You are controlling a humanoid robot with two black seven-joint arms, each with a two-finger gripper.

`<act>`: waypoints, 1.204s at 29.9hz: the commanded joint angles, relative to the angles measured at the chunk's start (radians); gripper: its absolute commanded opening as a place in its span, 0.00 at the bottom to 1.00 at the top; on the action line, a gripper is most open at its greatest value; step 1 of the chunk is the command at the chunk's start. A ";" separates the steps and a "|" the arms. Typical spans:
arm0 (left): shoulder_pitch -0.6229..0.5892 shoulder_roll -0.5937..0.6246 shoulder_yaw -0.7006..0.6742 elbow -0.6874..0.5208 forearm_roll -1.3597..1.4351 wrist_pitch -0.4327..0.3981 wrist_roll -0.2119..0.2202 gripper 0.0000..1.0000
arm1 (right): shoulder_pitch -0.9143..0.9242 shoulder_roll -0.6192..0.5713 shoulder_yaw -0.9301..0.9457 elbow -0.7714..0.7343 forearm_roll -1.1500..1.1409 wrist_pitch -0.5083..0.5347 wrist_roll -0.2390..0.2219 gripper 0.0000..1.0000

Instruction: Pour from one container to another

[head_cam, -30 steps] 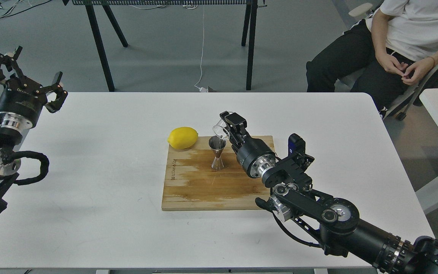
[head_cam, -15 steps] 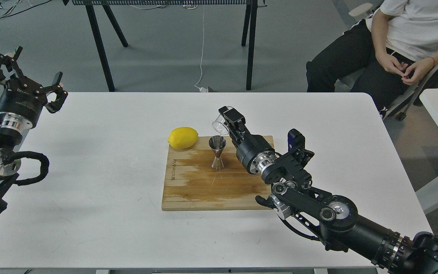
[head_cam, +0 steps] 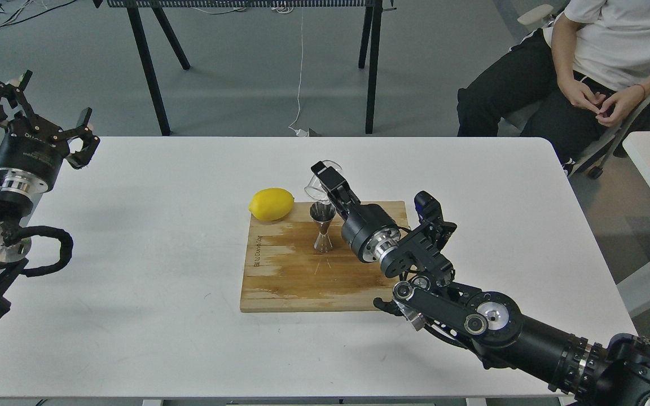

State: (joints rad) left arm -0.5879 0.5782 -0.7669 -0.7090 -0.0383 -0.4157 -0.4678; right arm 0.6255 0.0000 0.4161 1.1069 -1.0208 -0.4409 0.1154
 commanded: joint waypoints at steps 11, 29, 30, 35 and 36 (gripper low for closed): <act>0.005 0.002 0.000 0.000 -0.002 0.000 0.000 1.00 | 0.011 0.000 -0.025 -0.015 -0.077 -0.041 0.007 0.33; 0.026 0.005 -0.003 -0.003 -0.005 0.002 0.000 1.00 | 0.011 0.000 -0.057 -0.044 -0.173 -0.048 0.052 0.32; 0.026 0.005 -0.003 -0.003 -0.003 0.002 0.000 1.00 | 0.011 0.000 -0.051 -0.041 -0.171 -0.048 0.047 0.32; 0.023 0.008 -0.005 -0.003 -0.005 0.002 0.000 1.00 | -0.006 -0.018 0.049 0.037 -0.012 -0.048 0.013 0.32; 0.023 0.008 -0.005 -0.003 -0.003 0.002 0.000 1.00 | -0.006 -0.035 0.065 0.072 0.054 -0.048 0.006 0.32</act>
State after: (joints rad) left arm -0.5634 0.5842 -0.7707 -0.7119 -0.0420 -0.4140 -0.4683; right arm 0.6251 -0.0098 0.4316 1.1062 -1.1078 -0.4888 0.1407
